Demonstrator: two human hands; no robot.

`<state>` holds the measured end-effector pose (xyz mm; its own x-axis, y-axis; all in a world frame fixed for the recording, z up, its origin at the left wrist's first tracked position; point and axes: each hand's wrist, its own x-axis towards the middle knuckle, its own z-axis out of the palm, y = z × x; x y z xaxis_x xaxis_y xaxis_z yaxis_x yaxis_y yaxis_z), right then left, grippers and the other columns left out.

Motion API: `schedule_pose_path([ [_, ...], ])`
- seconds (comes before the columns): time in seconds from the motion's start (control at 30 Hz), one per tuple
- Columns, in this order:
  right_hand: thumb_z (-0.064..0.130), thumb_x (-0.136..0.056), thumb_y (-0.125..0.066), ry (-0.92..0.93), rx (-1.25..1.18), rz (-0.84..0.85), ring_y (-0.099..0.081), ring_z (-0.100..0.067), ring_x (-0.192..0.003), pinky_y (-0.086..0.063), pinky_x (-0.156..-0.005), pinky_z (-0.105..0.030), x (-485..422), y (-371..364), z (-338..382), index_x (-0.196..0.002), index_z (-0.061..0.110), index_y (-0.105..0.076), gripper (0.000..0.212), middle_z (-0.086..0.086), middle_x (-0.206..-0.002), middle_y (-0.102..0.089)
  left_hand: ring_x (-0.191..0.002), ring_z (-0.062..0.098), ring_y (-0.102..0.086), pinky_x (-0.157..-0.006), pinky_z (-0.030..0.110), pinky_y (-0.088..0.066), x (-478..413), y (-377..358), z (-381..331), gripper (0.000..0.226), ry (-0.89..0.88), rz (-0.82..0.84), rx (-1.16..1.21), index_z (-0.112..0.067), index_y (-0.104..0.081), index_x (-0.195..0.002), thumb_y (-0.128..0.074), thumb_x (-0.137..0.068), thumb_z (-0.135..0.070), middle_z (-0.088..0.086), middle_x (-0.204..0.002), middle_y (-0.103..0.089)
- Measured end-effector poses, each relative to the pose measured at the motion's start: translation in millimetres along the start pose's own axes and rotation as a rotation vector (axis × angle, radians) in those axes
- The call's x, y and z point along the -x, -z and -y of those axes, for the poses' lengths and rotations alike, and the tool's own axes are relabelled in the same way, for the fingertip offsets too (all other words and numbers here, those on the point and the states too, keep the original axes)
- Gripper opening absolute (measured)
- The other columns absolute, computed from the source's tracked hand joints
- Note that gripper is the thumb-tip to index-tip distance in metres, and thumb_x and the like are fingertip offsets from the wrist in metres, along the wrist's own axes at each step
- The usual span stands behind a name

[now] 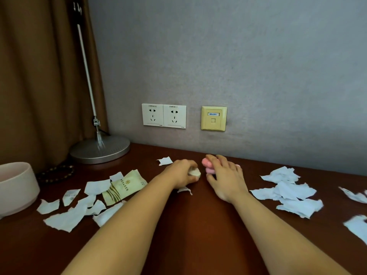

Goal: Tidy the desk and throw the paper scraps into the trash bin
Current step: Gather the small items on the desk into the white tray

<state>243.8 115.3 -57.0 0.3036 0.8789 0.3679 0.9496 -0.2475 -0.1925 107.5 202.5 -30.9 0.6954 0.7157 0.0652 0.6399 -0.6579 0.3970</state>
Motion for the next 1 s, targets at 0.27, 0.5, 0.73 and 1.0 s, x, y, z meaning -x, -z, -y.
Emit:
schedule_pose_path([
  [0.27,0.048,-0.095,-0.036,-0.057,0.093,-0.027,-0.045,-0.035,-0.119,-0.037,-0.096,-0.042,-6,-1,2,-0.145,0.033,-0.021,0.054,-0.011,-0.14,-0.045,-0.116,0.027,-0.053,-0.095,0.04,-0.046,2,3,-10,0.039,0.026,-0.031,-0.127,-0.019,-0.059,-0.122,-0.063,-0.086,-0.034,0.007,-0.123,-0.058],
  [0.5,0.042,-0.097,-0.031,-0.054,0.194,-0.037,-0.049,-0.034,-0.113,-0.036,-0.091,-0.041,-1,1,4,-0.144,0.029,-0.022,0.05,-0.015,-0.128,-0.053,-0.119,0.026,-0.051,-0.095,0.036,-0.039,24,10,-17,0.043,0.017,-0.112,-0.299,-0.018,-0.056,-0.122,-0.063,-0.084,-0.038,0.006,-0.126,-0.056],
  [0.73,0.033,-0.094,-0.042,-0.018,0.244,0.118,-0.051,-0.037,-0.114,-0.04,-0.092,-0.042,11,26,8,-0.141,0.024,-0.026,0.05,-0.017,-0.126,-0.052,-0.114,0.026,-0.054,-0.089,0.033,-0.041,61,38,-18,0.043,0.059,-0.149,-0.247,-0.018,-0.054,-0.122,-0.065,-0.082,-0.03,0.006,-0.124,-0.058],
  [1.0,0.033,-0.091,-0.049,-0.008,0.162,0.129,-0.055,-0.032,-0.116,-0.036,-0.095,-0.042,26,92,16,-0.123,0.021,-0.046,0.035,-0.01,-0.124,-0.059,-0.102,0.027,-0.059,-0.09,0.04,-0.051,92,65,-44,0.048,0.048,-0.158,-0.159,-0.021,-0.058,-0.116,-0.075,-0.072,-0.034,0.007,-0.118,-0.059],
])
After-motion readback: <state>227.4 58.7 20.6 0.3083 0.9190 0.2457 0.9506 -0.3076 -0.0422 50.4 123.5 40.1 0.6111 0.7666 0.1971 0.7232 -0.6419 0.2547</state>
